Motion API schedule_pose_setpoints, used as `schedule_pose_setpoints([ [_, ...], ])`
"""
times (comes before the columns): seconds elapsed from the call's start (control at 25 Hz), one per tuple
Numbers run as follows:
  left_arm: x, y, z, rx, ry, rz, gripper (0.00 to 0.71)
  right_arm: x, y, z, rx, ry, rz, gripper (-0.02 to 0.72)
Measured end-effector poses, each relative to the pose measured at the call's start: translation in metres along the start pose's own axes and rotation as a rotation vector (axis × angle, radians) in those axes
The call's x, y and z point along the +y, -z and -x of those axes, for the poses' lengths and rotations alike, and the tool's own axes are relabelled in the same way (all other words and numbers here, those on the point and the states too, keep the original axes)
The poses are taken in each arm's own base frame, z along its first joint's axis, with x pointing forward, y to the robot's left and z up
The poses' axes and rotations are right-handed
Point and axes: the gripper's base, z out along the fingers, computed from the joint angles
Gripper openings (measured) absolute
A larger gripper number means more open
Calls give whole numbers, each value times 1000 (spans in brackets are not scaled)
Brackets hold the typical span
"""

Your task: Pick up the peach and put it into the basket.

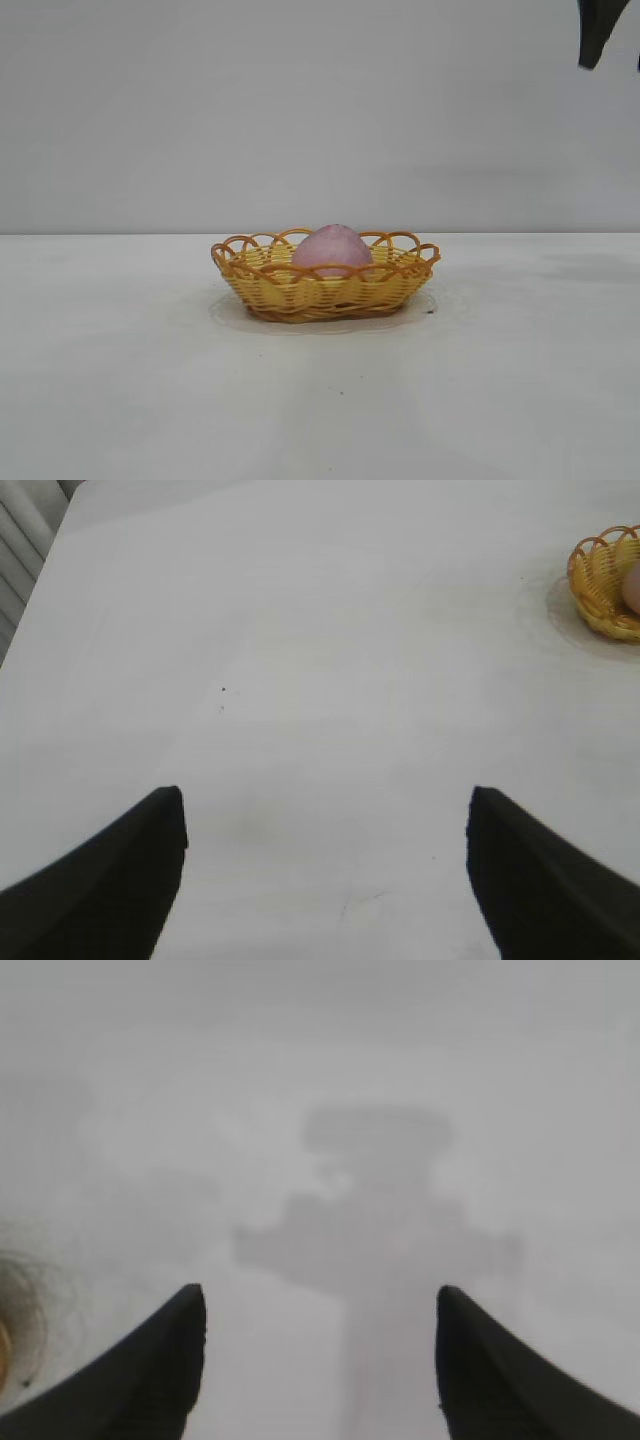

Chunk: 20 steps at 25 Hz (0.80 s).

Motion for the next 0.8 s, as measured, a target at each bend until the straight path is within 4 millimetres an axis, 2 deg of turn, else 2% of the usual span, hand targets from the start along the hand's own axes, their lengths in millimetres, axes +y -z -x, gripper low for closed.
schedule_pose_setpoints([
  [0.2,0,0,0,0,0,0,545,9,36,-35,1,7,-20,427],
  [0.4,0,0,0,0,0,0,545,20,64,-82,11,7,-20,427],
  [0.64,0,0,0,0,0,0,545,35,100,-150,-24,12,-25,427],
  [0.8,0,0,0,0,0,0,545,44,114,-201,-54,16,-29,427],
])
